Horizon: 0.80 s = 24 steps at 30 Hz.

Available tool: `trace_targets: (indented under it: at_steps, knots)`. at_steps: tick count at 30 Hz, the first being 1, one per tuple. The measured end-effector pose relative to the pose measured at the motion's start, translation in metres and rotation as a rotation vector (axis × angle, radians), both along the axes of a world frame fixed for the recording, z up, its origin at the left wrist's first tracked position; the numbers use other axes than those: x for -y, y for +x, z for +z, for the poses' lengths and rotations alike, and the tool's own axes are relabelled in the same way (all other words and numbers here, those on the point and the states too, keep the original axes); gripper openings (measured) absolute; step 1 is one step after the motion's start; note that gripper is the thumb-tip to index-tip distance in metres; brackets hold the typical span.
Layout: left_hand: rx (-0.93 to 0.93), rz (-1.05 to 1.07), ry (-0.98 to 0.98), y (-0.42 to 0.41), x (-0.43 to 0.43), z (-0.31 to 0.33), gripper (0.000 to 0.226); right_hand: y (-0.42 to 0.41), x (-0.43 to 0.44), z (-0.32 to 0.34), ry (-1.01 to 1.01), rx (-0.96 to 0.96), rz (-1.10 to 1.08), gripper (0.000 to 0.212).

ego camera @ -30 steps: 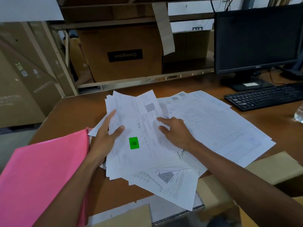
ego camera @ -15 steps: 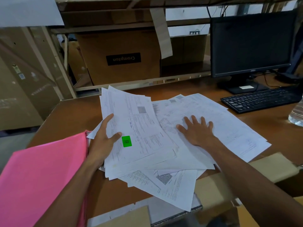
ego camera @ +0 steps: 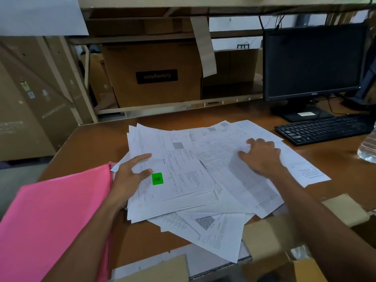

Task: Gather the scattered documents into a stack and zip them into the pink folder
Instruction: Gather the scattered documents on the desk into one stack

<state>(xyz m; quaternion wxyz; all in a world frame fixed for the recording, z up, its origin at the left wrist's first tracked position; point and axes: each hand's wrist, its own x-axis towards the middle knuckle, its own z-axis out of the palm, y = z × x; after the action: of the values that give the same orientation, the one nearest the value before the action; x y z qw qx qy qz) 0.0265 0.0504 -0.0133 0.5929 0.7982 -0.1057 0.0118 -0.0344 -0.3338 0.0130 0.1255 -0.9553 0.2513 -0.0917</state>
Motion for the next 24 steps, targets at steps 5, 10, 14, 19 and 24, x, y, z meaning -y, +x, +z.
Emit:
trace_targets:
  at_steps: [5, 10, 14, 19, 24]
  knots:
    - [0.053, 0.033, 0.073, 0.004, 0.003, -0.003, 0.045, -0.006, 0.027, -0.006, 0.045, -0.097, 0.011, 0.056]
    - [0.017, 0.028, 0.061, 0.002, 0.003, -0.002, 0.040, -0.009, 0.038, -0.005, 0.191, -0.013, 0.061, 0.036]
    - [0.015, 0.032, 0.070, -0.001, 0.005, -0.001, 0.040, -0.019, 0.038, -0.001, 0.271, 0.013, 0.119, 0.040]
    - [0.005, 0.031, 0.044, -0.004, 0.007, 0.003, 0.040, -0.030, 0.035, 0.003, 0.311, 0.203, 0.081, 0.040]
    - [0.016, 0.023, 0.026, -0.006, 0.007, 0.004, 0.042, -0.033, 0.030, 0.003, 0.306, 0.458, 0.058, 0.020]
